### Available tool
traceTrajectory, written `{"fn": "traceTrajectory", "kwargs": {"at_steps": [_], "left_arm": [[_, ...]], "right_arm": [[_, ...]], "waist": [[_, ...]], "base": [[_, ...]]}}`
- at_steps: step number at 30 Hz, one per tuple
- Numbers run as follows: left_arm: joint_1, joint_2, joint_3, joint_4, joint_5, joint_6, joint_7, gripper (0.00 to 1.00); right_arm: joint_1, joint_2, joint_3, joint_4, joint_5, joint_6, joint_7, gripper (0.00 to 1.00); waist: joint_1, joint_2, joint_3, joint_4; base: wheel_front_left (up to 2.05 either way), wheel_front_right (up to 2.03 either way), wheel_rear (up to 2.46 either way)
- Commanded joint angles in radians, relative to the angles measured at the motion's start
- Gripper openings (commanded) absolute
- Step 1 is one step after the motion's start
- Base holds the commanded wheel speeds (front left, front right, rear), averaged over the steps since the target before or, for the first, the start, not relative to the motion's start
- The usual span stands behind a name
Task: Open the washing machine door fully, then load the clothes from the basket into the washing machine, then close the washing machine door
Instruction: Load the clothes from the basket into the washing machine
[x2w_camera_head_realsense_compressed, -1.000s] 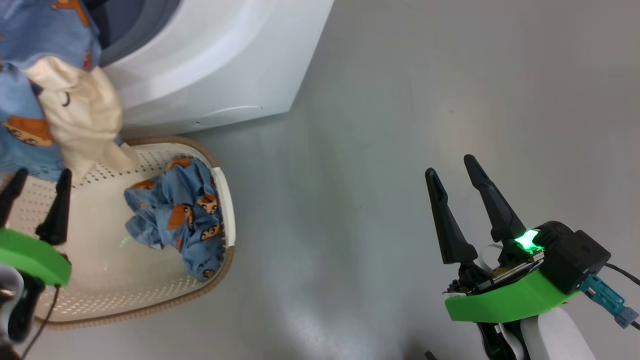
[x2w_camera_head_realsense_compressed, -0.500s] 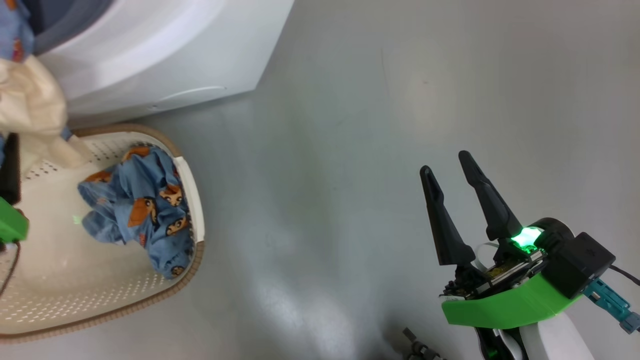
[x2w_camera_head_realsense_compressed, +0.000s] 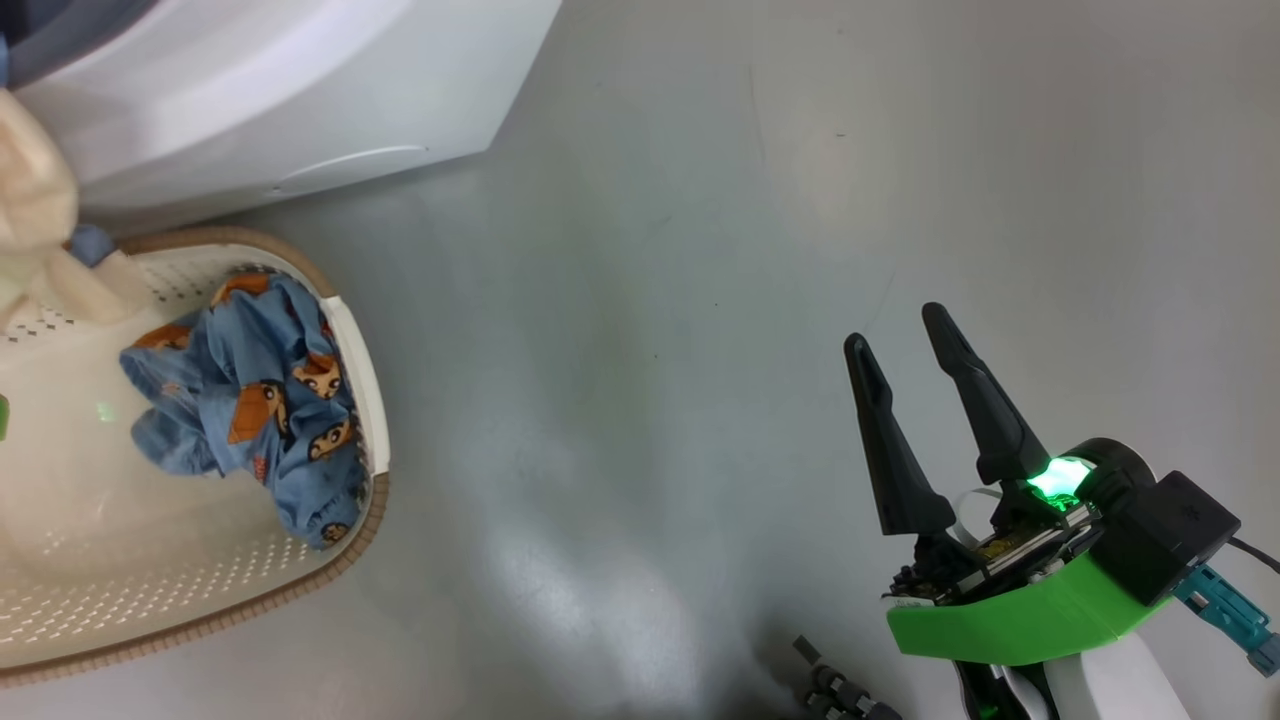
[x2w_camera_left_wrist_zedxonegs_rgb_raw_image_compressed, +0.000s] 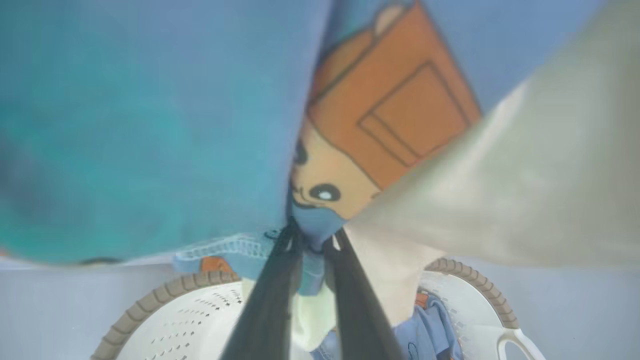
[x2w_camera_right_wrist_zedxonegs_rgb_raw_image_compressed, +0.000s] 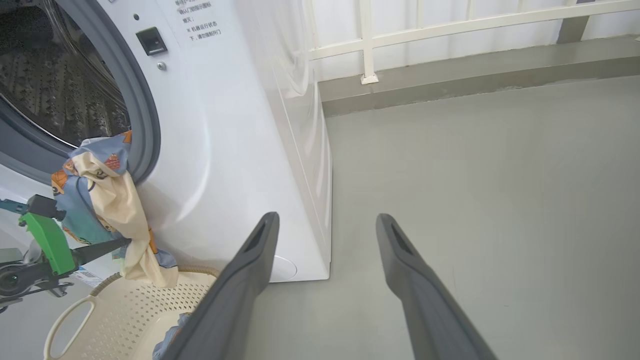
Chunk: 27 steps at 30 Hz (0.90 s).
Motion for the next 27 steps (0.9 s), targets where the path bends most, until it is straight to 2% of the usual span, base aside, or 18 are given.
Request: {"fn": "traceTrajectory", "kwargs": {"at_steps": [1,14,18,27], "left_arm": [[-0.057,0.062,0.032,-0.027,-0.010,-0.003,-0.028,0.00],[0.021,0.089,-0.046,-0.142,-0.036,-0.003,-0.056,0.00],[0.089,0.107,-0.001,-0.239,-0.017,-0.003,-0.057,0.00],[0.232,0.130,0.164,-0.526,0.033,-0.003,-0.057,0.00]], "right_arm": [[0.015,-0.005,0.016,-0.021,0.005,0.002,-0.005,1.00],[-0.002,-0.005,0.000,0.007,0.003,0.002,-0.005,1.00],[0.000,-0.005,-0.008,0.015,0.005,0.002,-0.005,1.00],[-0.007,-0.005,-0.010,0.033,0.011,0.002,-0.005,1.00]], "waist": [[0.0000,0.0000,-0.002,0.004],[0.0000,0.0000,-0.046,0.046],[0.0000,0.0000,-0.067,0.059],[0.0000,0.0000,-0.091,0.083]], "base": [[0.00,0.00,0.00],[0.00,0.00,0.00],[0.00,0.00,0.00],[0.00,0.00,0.00]]}}
